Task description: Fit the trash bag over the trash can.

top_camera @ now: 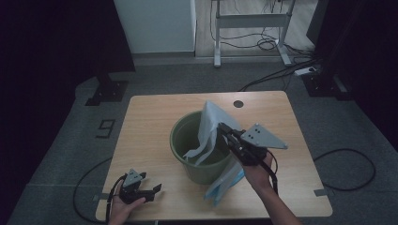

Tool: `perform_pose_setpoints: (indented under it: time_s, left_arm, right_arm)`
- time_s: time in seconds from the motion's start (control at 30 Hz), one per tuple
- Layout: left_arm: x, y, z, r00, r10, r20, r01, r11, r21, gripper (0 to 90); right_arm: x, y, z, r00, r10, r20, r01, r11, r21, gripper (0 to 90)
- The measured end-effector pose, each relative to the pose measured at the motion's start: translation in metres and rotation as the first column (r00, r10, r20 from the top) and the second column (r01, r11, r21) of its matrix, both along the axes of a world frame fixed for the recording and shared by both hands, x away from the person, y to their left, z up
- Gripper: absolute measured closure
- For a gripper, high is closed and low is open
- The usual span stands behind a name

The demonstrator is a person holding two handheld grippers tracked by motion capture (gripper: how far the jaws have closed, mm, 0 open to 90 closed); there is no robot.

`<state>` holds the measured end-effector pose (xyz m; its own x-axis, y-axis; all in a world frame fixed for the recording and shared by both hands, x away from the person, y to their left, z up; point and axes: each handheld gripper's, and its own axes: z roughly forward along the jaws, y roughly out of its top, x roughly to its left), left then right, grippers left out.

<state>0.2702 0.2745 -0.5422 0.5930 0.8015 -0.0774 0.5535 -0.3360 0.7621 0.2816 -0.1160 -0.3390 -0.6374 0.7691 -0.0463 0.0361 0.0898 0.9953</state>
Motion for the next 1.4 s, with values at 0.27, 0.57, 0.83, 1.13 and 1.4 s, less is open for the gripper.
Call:
perform_pose_setpoints:
  time_s: [0.27, 0.57, 0.83, 1.13, 1.4]
  left_arm:
    - [0.000, 0.000, 0.000, 1.0000, 0.000, -0.003, 0.000, 1.0000, 0.001, 14.5]
    - [0.000, 0.000, 0.000, 1.0000, -0.001, -0.005, 0.001, 1.0000, -0.001, 14.5]
    - [0.000, 0.000, 0.000, 1.0000, -0.002, -0.008, 0.002, 1.0000, -0.002, 14.5]
    - [0.000, 0.000, 0.000, 1.0000, 0.001, -0.006, -0.001, 1.0000, -0.004, 14.5]
    - [0.000, -0.001, 0.000, 1.0000, 0.002, -0.008, -0.002, 1.0000, -0.004, 14.5]
  right_arm:
    - [-0.004, 0.017, -0.031, 0.9973, 0.042, -0.060, -0.046, 0.997, -0.063, 89.2]
    - [-0.009, 0.023, -0.046, 0.9891, 0.078, -0.125, -0.089, 0.992, -0.091, 89.0]
    - [-0.020, 0.016, -0.040, 0.9871, 0.104, -0.122, -0.112, 0.992, -0.062, 68.1]
    - [-0.054, -0.004, -0.036, 0.9975, 0.015, -0.069, -0.017, 0.999, -0.038, 43.1]
    - [-0.081, -0.036, -0.056, 0.9924, -0.107, -0.062, 0.103, 0.993, -0.056, 32.1]
